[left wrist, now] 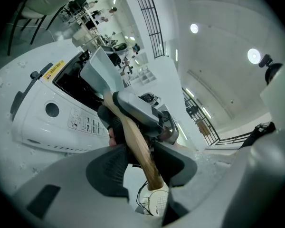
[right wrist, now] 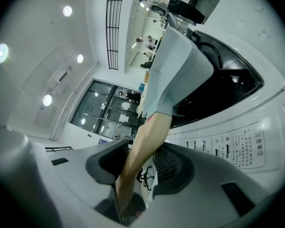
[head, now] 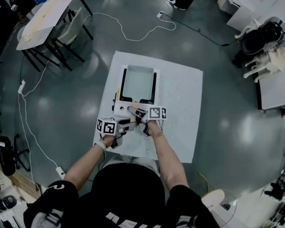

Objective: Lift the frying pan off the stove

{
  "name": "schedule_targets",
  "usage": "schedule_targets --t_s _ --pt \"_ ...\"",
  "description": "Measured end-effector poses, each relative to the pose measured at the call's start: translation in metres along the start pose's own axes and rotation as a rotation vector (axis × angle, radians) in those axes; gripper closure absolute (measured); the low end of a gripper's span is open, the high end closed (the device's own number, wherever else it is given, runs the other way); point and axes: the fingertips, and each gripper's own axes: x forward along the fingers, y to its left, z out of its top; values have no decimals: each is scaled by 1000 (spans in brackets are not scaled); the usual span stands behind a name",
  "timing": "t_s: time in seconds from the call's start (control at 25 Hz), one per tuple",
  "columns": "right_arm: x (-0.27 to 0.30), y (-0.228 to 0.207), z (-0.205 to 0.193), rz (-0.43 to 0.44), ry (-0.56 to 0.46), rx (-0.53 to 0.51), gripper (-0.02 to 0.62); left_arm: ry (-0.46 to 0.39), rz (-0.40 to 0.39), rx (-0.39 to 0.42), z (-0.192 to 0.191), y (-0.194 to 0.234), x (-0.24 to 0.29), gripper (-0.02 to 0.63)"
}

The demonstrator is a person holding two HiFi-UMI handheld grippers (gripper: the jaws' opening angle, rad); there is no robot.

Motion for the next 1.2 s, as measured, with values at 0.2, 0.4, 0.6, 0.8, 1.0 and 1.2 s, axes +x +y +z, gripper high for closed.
schedule_targets --t_s 0.2,0.4,0.6,0.8,1.0,1.2 --pt "-9 23 -3 6 -25 -70 439 4 -3 69 -3 -21 -7 445" --pt "-19 71 -3 26 -70 -173 439 -16 -43 171 3 -58 -20 445" --pt "-37 123 -3 47 -123 -273 439 -40 -73 257 7 -102 -31 448" --pt "-46 160 -17 65 -161 -326 439 -49 -91 305 1 -133 -47 448" --pt "-47 171 -34 67 -177 -337 437 -43 -96 329 -12 -141 -61 448" --pt "-47 175 -46 77 -187 -335 437 -37 -104 332 -22 -148 -69 448"
